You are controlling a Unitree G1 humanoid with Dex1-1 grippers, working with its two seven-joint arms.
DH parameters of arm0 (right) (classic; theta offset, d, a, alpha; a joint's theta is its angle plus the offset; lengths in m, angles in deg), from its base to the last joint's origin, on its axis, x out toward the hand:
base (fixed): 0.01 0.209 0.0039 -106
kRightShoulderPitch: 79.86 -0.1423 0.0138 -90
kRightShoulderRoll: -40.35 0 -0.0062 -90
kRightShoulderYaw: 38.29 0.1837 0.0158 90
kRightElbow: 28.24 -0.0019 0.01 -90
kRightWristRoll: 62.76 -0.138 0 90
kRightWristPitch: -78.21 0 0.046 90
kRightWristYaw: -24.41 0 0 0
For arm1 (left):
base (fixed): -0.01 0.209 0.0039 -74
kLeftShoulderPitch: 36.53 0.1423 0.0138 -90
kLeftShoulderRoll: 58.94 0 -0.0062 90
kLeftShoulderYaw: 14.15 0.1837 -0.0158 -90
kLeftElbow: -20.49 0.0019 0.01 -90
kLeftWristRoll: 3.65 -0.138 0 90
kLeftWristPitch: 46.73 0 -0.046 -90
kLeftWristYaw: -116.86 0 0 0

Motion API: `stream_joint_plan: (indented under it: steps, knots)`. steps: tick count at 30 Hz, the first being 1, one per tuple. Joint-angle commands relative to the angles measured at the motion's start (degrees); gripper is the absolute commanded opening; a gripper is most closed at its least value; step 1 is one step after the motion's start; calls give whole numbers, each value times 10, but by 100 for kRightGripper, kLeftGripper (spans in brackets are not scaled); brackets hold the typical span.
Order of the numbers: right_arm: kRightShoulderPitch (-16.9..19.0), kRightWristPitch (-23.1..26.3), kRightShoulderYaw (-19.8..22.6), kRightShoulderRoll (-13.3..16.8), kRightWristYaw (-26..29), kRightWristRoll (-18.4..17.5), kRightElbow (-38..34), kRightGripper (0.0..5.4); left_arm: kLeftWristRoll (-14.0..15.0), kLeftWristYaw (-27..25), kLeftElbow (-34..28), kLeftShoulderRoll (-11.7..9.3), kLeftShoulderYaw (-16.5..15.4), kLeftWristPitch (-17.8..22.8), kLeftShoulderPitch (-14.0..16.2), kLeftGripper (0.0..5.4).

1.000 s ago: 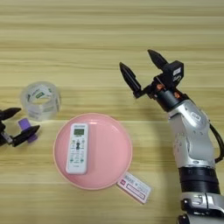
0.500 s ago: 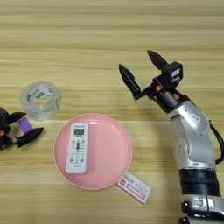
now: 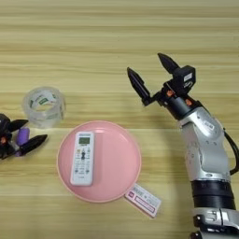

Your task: Move the objects on the table

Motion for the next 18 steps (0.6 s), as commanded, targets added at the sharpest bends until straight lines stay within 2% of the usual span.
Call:
stream_joint_plan:
  steps: [1, 18]
  knots:
    - [1, 6, 0, 4, 2, -3, -10, 540, -7, 7, 18, 3, 1, 8, 2, 538]
    - [-1, 4, 2, 6, 4, -4, -8, 540, -6, 15, 9, 3, -4, 4, 9, 538]
